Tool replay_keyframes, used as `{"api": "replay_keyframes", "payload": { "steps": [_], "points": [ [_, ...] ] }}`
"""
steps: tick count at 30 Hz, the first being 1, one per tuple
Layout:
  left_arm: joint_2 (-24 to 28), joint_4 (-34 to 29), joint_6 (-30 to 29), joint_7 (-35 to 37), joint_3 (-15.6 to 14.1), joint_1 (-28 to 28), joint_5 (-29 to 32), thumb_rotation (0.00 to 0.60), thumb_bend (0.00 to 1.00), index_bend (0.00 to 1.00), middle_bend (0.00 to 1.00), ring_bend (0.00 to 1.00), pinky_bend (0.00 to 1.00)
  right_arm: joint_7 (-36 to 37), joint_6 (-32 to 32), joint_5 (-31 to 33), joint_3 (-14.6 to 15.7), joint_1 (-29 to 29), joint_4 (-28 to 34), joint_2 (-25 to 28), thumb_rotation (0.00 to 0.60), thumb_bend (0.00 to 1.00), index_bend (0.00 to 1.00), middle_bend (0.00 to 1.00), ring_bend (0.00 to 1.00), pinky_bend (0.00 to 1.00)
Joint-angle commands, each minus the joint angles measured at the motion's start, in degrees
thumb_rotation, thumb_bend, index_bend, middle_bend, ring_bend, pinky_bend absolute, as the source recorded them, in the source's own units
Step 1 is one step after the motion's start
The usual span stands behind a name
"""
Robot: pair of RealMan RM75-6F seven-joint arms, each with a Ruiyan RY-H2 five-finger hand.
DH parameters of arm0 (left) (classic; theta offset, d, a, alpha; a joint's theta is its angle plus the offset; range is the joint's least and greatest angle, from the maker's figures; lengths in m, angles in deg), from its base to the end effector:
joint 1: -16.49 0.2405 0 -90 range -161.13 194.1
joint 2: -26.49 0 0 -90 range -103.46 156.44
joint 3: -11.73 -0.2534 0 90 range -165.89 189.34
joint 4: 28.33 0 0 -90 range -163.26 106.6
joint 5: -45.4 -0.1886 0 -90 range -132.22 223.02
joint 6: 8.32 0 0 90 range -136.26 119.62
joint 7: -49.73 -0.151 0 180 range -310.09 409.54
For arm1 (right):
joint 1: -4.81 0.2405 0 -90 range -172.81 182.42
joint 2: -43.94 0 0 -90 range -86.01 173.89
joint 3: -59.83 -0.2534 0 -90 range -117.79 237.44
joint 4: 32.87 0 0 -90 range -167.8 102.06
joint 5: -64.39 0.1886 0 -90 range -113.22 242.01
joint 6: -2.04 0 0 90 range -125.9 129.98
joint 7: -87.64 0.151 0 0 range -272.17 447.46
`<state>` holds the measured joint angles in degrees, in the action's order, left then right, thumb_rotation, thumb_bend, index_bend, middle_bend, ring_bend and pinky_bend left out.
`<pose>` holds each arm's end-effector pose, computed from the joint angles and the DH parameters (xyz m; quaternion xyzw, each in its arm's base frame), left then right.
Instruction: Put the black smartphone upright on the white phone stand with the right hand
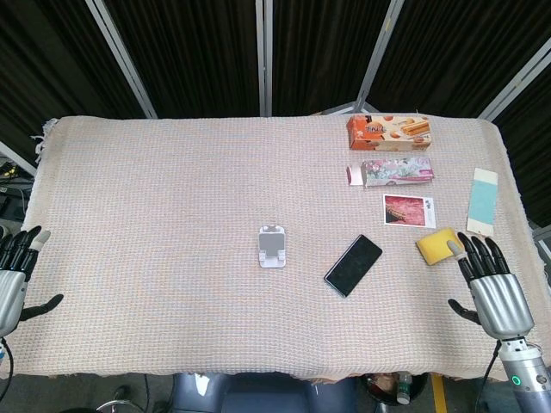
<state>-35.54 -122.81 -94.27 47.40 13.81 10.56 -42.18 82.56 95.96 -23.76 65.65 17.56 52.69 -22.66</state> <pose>-0.2885 0.1884 0.1841 -0.6135 -0.3628 -0.3890 0.5837 -0.2887 -0.2005 0.1726 0.6559 -0.2803 0.3897 0.5825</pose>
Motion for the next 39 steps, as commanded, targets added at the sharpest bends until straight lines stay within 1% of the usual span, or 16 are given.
{"api": "replay_keyframes", "payload": {
  "steps": [1, 4, 6, 10, 13, 15, 17, 19, 20, 21, 26, 29, 32, 35, 39],
  "points": [
    [0.1, 0.03, 0.25, 0.27, 0.05, -0.09, 0.21, 0.6, 0.0, 0.0, 0.0, 0.0, 0.0, 0.08, 0.98, -0.38, -0.69, -1.32, 0.44, 0.44, 0.6, 0.0, 0.0, 0.0, 0.0, 0.0],
    [0.07, 0.33, 0.21, 0.3, -0.14, 0.02, 0.05, 0.6, 0.0, 0.0, 0.0, 0.0, 0.0, 1.03, 0.41, -1.66, -1.09, -1.5, -0.58, 0.34, 0.6, 0.0, 0.0, 0.0, 0.0, 0.0],
    [-0.05, 0.6, 0.6, 0.38, -0.21, 0.01, 0.37, 0.6, 0.0, 0.0, 0.0, 0.0, 0.0, 3.51, -1.85, -2.78, -0.97, -0.58, -1.33, 0.3, 0.6, 0.0, 0.0, 0.0, 0.0, 0.0],
    [-0.28, 0.88, 1.23, 0.42, -0.07, -0.38, 0.56, 0.6, 0.0, 0.0, 0.0, 0.0, 0.0, 8.95, -8.91, -6.76, -0.55, 4.19, -5.09, 0.35, 0.6, 0.0, 0.0, 0.0, 0.0, 0.0],
    [-0.53, 1.18, 1.69, 0.32, 0.04, -0.64, 0.8, 0.6, 0.0, 0.0, 0.0, 0.0, 0.0, 11.78, -13.78, -9.98, -0.36, 8.39, -8.41, 0.48, 0.6, 0.0, 0.0, 0.0, 0.0, 0.0],
    [-0.62, 1.26, 2.18, 0.31, 0.15, -0.85, 1.14, 0.6, 0.0, 0.0, 0.0, 0.0, 0.0, 12.75, -15.94, -11.64, -0.59, 10.76, -10.5, 0.16, 0.6, 0.0, 0.0, 0.0, 0.0, 0.0],
    [-0.58, 1.17, 3.13, 0.74, 0.27, -1.27, 1.65, 0.6, 0.0, 0.0, 0.0, 0.0, 0.0, 13.46, -19.16, -14.16, -0.95, 14.45, -13.83, -0.8, 0.6, 0.0, 0.0, 0.01, 0.0, 0.03],
    [-0.55, 1.27, 3.32, 1.08, 0.35, -1.36, 1.84, 0.6, 0.0, 0.0, 0.0, 0.0, 0.0, 13.54, -20.67, -15.42, -1.12, 16.31, -15.41, -1.51, 0.6, 0.0, 0.0, 0.02, 0.0, 0.08],
    [-0.64, 1.57, 3.32, 0.82, 0.45, -1.35, 2.09, 0.6, 0.0, 0.0, 0.0, 0.0, 0.0, 12.74, -22.65, -16.78, -1.15, 18.31, -16.82, -2.43, 0.6, 0.0, 0.0, 0.03, 0.0, 0.09],
    [-0.95, 1.82, 3.64, 0.33, 0.47, -1.38, 2.61, 0.6, 0.0, 0.0, 0.0, 0.0, 0.0, 11.57, -26.32, -18.25, -1.05, 21.2, -18.83, -4.04, 0.6, 0.0, 0.0, 0.03, 0.0, 0.11],
    [-1.62, 2.26, 4.32, -0.99, 0.62, -1.58, 3.61, 0.6, 0.0, 0.0, 0.0, 0.0, 0.0, 11.49, -31.18, -19.76, -0.28, 24.78, -21.63, -6.24, 0.6, 0.0, 0.02, 0.08, 0.02, 0.16],
    [-2.11, 2.7, 4.82, -1.84, 0.87, -1.72, 4.61, 0.6, 0.0, 0.0, 0.0, 0.0, 0.0, 11.4, -32.95, -21.81, 0.74, 27.11, -24.23, -7.98, 0.6, 0.01, 0.03, 0.1, 0.03, 0.18],
    [-2.41, 3.08, 5.13, -2.4, 1.02, -1.77, 5.36, 0.6, 0.0, 0.0, 0.0, 0.0, 0.0, 10.94, -32.56, -23.97, 1.56, 28.72, -27.2, -9.83, 0.6, 0.03, 0.05, 0.12, 0.05, 0.19],
    [-2.78, 3.78, 5.53, -2.82, 1.21, -1.83, 6.27, 0.6, 0.0, 0.0, 0.0, 0.0, 0.0, 9.4, -31.74, -27.45, 2.63, 31.15, -32.36, -13.12, 0.6, 0.05, 0.07, 0.14, 0.07, 0.2],
    [-2.98, 3.99, 5.47, -2.99, 1.32, -1.84, 6.49, 0.6, 0.0, 0.0, 0.0, 0.0, 0.0, 11.44, -31.18, -28.09, 3.9, 32.09, -36.8, -15.82, 0.6, 0.05, 0.08, 0.16, 0.09, 0.21]
  ]
}}
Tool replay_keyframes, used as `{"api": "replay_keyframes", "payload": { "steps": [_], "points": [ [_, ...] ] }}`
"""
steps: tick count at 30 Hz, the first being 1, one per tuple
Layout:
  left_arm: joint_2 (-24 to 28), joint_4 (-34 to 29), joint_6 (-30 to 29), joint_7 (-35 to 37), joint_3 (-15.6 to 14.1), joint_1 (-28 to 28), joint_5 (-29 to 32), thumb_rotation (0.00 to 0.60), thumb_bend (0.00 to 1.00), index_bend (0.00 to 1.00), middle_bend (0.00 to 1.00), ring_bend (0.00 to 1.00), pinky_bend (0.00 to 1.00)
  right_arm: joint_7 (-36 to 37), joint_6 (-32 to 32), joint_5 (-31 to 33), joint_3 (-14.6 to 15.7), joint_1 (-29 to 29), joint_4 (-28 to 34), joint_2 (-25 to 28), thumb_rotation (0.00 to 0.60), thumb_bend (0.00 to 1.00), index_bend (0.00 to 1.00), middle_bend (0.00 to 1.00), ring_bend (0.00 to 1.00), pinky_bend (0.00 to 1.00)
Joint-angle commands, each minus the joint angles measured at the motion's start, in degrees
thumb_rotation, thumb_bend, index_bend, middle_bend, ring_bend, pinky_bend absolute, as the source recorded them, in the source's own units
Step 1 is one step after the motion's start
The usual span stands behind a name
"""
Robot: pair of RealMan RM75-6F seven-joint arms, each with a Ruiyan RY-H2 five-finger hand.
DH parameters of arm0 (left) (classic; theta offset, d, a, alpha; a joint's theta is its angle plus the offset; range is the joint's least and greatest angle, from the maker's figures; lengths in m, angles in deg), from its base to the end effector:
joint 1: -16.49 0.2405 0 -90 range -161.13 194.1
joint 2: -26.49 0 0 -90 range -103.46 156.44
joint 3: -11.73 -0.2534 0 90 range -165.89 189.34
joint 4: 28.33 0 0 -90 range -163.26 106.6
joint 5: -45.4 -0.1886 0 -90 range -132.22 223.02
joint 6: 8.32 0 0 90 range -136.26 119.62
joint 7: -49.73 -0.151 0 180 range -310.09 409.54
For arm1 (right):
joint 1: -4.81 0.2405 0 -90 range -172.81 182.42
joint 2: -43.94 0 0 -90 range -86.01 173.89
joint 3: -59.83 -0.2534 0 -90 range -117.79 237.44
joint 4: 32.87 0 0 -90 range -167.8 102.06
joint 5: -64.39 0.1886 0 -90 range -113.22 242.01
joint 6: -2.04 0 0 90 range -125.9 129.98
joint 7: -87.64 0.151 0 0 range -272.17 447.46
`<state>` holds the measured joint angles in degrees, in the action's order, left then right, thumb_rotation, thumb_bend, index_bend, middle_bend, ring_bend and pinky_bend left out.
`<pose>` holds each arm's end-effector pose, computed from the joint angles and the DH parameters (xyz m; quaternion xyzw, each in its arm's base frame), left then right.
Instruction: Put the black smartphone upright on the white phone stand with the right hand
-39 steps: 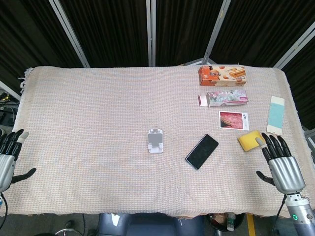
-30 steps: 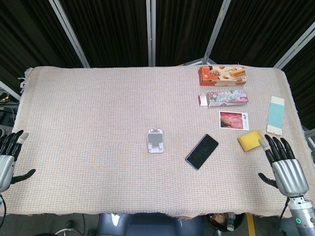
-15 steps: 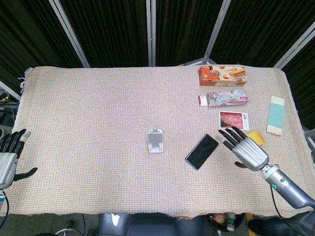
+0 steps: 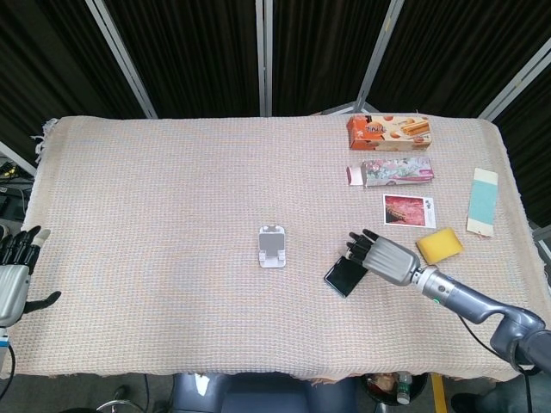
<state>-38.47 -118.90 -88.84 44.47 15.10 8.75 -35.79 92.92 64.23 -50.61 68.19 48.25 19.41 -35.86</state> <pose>-0.3104 0.2031 0.1711 -0.6108 -0.3801 -0.3386 0.6064 -0.2367 -0.3412 0.0551 0.9212 -0.0255 0.2269 0.3150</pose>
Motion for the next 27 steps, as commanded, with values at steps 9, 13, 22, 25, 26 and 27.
{"api": "replay_keyframes", "payload": {
  "steps": [9, 13, 22, 25, 26, 27],
  "points": [
    [-0.56, 0.57, 0.83, -0.71, 0.17, -0.29, 1.07, 0.6, 0.0, 0.0, 0.0, 0.0, 0.0, 2.96, 1.3, -1.86, 3.69, 2.07, -9.77, -6.57, 0.6, 0.06, 0.12, 0.18, 0.12, 0.22],
    [-0.95, 0.72, 1.07, -1.41, 0.18, -0.4, 1.4, 0.6, 0.0, 0.0, 0.0, 0.0, 0.0, 3.9, 2.96, -1.98, 4.55, 2.17, -12.61, -8.49, 0.6, 0.06, 0.12, 0.18, 0.12, 0.22],
    [-1.37, 0.86, 1.17, -2.2, 0.22, -0.48, 1.8, 0.6, 0.0, 0.0, 0.0, 0.0, 0.0, 4.2, 4.34, -1.96, 6.09, 2.12, -17.48, -11.5, 0.6, 0.06, 0.13, 0.18, 0.12, 0.22],
    [-1.45, 0.93, 1.29, -2.28, 0.21, -0.52, 1.91, 0.6, 0.0, 0.0, 0.0, 0.0, 0.0, 4.82, 4.52, -1.72, 6.5, 1.95, -18.48, -12.04, 0.6, 0.08, 0.18, 0.2, 0.13, 0.23],
    [-1.47, 0.94, 1.31, -2.32, 0.21, -0.53, 1.94, 0.6, 0.0, 0.0, 0.0, 0.0, 0.0, 5.0, 4.84, -1.69, 6.65, 1.89, -18.96, -12.27, 0.6, 0.09, 0.21, 0.21, 0.15, 0.23],
    [-1.49, 0.93, 1.33, -2.33, 0.21, -0.54, 1.95, 0.6, 0.0, 0.0, 0.0, 0.0, 0.0, 5.13, 5.44, -1.71, 6.78, 1.81, -19.49, -12.51, 0.6, 0.11, 0.26, 0.25, 0.18, 0.24]
  ]
}}
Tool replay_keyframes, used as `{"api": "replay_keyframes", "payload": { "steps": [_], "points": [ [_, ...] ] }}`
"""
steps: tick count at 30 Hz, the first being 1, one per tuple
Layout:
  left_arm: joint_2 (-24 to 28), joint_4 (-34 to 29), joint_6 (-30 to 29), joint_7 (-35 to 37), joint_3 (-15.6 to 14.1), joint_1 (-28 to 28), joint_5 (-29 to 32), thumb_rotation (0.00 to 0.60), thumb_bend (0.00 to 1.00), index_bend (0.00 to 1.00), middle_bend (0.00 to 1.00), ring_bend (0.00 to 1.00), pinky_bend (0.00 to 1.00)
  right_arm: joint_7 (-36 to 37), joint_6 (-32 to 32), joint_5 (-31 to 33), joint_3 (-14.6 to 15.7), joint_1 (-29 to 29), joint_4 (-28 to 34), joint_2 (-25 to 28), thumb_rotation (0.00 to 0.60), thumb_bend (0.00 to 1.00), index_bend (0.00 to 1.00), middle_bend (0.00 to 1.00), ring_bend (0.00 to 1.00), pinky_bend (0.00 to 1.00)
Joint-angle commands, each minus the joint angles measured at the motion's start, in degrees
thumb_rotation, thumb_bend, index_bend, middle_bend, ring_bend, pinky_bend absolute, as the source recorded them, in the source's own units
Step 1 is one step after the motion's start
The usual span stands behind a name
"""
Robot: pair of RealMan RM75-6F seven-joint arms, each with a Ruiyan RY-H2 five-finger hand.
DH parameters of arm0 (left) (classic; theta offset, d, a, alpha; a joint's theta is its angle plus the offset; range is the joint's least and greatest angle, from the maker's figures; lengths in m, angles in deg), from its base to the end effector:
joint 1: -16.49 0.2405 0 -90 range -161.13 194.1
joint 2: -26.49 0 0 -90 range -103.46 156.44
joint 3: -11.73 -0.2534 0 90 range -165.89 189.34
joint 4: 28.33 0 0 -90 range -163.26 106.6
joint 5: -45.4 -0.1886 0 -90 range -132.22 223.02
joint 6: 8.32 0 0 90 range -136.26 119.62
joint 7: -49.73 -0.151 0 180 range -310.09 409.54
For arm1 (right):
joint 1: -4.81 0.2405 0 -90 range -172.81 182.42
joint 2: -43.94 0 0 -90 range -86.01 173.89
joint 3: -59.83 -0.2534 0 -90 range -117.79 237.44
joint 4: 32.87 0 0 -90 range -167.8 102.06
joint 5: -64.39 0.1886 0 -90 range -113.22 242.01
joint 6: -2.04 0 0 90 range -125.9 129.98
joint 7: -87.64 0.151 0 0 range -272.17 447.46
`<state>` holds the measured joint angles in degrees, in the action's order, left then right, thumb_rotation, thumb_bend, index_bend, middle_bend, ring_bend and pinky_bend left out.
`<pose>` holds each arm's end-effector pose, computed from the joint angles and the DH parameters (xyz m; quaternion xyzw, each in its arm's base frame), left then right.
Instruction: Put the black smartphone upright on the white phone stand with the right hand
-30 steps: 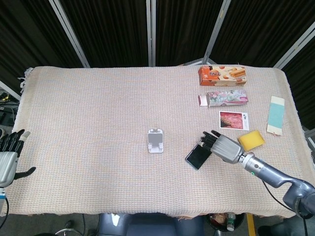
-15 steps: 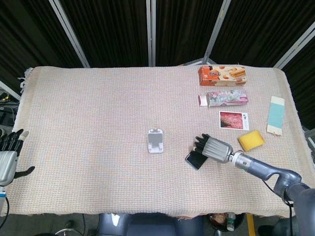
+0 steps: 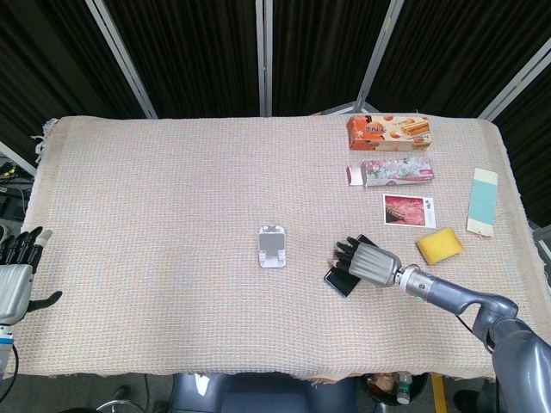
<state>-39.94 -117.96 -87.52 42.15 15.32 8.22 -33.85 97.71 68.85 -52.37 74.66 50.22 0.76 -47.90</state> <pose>-0.3153 0.2065 0.1636 -0.6120 -0.3822 -0.3206 0.6137 -0.2428 -0.3479 0.0121 0.9370 0.0226 0.2123 0.2767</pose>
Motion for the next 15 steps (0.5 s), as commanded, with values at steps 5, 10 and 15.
{"api": "replay_keyframes", "payload": {
  "steps": [5, 10, 15],
  "points": [
    [-0.06, -0.1, -0.08, -0.16, -0.02, -0.02, -0.05, 0.6, 0.0, 0.0, 0.0, 0.0, 0.0, 1.31, 5.23, -0.06, 0.8, -0.88, -3.93, -1.48, 0.6, 0.18, 0.4, 0.42, 0.35, 0.28],
    [0.04, -0.35, -0.36, -0.07, -0.14, 0.09, -0.34, 0.6, 0.0, 0.0, 0.0, 0.0, 0.0, 1.15, 10.42, 0.24, 0.58, -1.75, -6.61, -1.79, 0.6, 0.2, 0.44, 0.47, 0.4, 0.34],
    [0.25, -0.7, -0.75, 0.17, -0.3, 0.26, -0.78, 0.6, 0.0, 0.0, 0.0, 0.0, 0.0, 0.34, 13.55, 1.06, 0.0, -2.36, -7.63, -1.52, 0.6, 0.21, 0.44, 0.47, 0.4, 0.34]
  ]
}}
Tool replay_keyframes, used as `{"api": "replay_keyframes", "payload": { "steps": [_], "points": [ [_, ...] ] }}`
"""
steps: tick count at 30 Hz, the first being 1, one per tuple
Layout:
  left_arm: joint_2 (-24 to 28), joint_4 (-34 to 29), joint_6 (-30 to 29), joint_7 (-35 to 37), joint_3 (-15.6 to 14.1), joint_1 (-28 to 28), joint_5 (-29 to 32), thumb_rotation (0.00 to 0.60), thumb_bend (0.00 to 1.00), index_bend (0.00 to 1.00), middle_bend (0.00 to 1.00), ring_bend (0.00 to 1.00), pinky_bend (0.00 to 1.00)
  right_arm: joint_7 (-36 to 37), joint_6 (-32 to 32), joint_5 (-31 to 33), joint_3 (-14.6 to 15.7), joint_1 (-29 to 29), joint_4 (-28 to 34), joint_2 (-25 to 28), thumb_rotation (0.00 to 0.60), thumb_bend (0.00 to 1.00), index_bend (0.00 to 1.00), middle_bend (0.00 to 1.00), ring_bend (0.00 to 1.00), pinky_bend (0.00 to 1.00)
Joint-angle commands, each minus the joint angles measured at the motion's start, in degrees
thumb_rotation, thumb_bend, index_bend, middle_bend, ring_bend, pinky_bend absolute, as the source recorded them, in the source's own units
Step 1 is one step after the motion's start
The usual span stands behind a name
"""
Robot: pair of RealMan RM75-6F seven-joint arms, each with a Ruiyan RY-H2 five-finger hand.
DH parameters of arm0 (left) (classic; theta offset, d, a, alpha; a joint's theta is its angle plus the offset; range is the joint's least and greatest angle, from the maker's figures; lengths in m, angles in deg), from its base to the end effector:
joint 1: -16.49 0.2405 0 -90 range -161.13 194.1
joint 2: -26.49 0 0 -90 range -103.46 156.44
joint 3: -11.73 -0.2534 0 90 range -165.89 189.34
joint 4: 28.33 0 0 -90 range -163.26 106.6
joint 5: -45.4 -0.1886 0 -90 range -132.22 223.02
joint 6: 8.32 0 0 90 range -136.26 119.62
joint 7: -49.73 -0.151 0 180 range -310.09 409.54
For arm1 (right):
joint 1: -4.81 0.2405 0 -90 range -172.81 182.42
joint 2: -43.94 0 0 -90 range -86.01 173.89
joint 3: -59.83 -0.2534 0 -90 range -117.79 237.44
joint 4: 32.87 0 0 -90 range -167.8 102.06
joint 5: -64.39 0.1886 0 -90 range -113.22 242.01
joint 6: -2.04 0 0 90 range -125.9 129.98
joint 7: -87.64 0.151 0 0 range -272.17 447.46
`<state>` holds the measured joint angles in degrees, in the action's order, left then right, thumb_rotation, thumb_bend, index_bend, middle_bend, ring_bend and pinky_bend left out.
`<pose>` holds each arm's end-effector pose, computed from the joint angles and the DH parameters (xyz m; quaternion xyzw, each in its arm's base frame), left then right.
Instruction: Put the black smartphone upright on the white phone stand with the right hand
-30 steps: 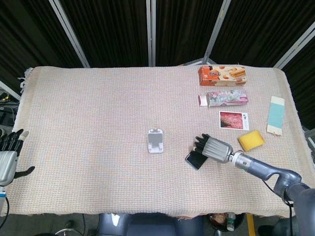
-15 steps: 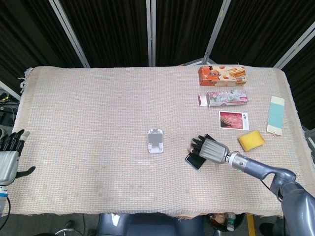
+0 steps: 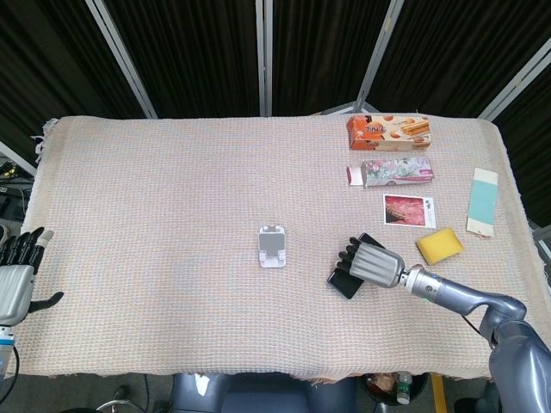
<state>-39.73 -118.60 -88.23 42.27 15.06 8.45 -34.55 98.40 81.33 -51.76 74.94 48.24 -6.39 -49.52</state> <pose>-0.3124 0.2043 0.1639 -0.6125 -0.3808 -0.3262 0.6111 -0.2345 -0.3433 0.0311 0.9145 0.0658 0.2805 0.2840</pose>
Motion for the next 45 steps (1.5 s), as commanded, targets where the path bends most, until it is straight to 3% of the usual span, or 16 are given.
{"api": "replay_keyframes", "payload": {
  "steps": [1, 8, 10, 13, 21, 25, 32, 45],
  "points": [
    [0.07, -0.11, -0.08, 0.11, -0.07, 0.05, -0.16, 0.6, 0.0, 0.0, 0.0, 0.0, 0.0, -0.47, 1.4, 0.54, -0.34, -0.42, -0.53, 0.2, 0.6, 0.21, 0.44, 0.47, 0.4, 0.34],
    [0.38, -0.43, -0.36, 0.56, -0.15, 0.14, -0.58, 0.6, 0.0, 0.0, 0.0, 0.0, 0.0, -5.39, 7.31, 1.08, -2.14, 0.37, 0.73, 2.24, 0.6, 0.2, 0.44, 0.47, 0.4, 0.34],
    [0.51, -0.48, -0.26, 0.89, -0.1, 0.06, -0.61, 0.6, 0.0, 0.0, 0.0, 0.0, 0.0, -12.12, 11.46, 1.57, -5.18, 2.85, 2.32, 3.75, 0.6, 0.2, 0.45, 0.47, 0.4, 0.34],
    [0.74, -0.51, -0.18, 1.34, 0.03, -0.01, -0.56, 0.6, 0.0, 0.0, 0.0, 0.0, 0.0, -21.16, 12.19, 1.94, -7.78, 5.44, 6.76, 5.65, 0.6, 0.2, 0.45, 0.46, 0.4, 0.34],
    [1.23, -0.61, 0.75, 2.75, 0.27, -0.35, 0.0, 0.6, 0.0, 0.0, 0.0, 0.0, 0.0, -49.8, 5.48, -1.96, -11.12, 12.1, 22.66, 11.2, 0.6, 0.2, 0.44, 0.45, 0.39, 0.33],
    [1.61, -0.45, 0.91, 3.6, 0.33, -0.28, 0.27, 0.6, 0.0, 0.0, 0.0, 0.0, 0.0, -61.45, -0.07, -3.37, -11.64, 13.08, 29.85, 12.21, 0.6, 0.2, 0.45, 0.44, 0.38, 0.24],
    [2.12, -0.27, 1.18, 4.96, 0.21, -0.12, 0.41, 0.6, 0.0, 0.0, 0.0, 0.0, 0.0, -68.54, -7.05, -4.83, -12.09, 14.73, 35.78, 11.62, 0.6, 0.21, 0.45, 0.45, 0.38, 0.22],
    [3.1, -0.73, 1.21, 6.87, -0.09, -0.03, -0.42, 0.6, 0.0, 0.0, 0.0, 0.0, 0.0, -77.61, -17.29, -3.64, -15.2, 16.78, 36.21, 7.43, 0.6, 0.22, 0.46, 0.44, 0.35, 0.2]
  ]
}}
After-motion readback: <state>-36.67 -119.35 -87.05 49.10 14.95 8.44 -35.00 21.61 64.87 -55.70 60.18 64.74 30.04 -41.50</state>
